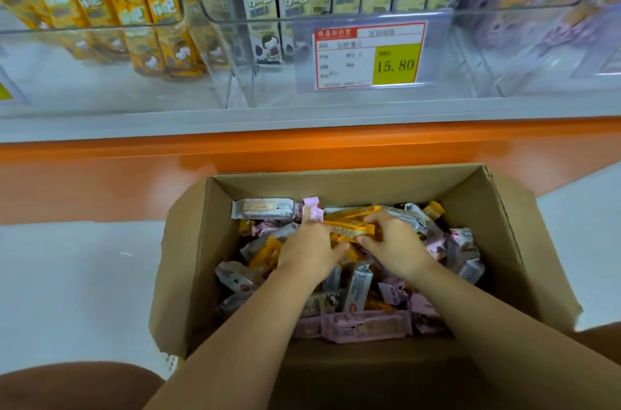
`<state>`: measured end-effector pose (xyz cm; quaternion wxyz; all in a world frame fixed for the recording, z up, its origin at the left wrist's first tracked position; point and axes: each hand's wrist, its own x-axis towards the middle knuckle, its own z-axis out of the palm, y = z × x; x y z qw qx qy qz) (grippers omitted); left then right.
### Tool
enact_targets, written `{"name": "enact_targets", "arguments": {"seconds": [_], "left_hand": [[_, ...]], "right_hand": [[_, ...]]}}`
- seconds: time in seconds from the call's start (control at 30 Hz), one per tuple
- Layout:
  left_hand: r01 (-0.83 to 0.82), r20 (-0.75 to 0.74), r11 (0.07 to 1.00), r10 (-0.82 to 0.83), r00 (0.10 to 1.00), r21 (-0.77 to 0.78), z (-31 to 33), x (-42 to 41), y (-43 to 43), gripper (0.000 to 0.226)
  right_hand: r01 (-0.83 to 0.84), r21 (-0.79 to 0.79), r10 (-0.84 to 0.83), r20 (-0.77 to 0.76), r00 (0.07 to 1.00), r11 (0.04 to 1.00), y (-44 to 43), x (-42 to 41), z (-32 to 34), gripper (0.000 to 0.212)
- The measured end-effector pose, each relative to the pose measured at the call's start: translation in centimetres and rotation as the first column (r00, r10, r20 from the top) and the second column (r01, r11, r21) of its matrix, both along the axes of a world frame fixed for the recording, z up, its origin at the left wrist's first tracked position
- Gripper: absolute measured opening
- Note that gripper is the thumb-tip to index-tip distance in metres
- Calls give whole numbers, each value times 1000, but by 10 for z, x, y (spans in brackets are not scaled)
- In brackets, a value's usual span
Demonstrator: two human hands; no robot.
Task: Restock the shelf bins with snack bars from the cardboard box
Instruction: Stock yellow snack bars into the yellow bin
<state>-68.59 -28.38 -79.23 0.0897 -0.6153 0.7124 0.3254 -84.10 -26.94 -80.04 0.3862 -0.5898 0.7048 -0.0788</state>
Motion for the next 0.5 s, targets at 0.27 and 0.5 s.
{"name": "enact_targets", "arguments": {"seconds": [0.27,0.5], "left_hand": [[-65,-173,991,85,981,118,4,2,-1,31],[-149,-295,979,184,938,139,29,18,4,20]], "right_hand": [[31,-28,-24,206,978,999,2,-1,11,39],[-100,-99,115,159,981,990,19,-10,57,40]]}}
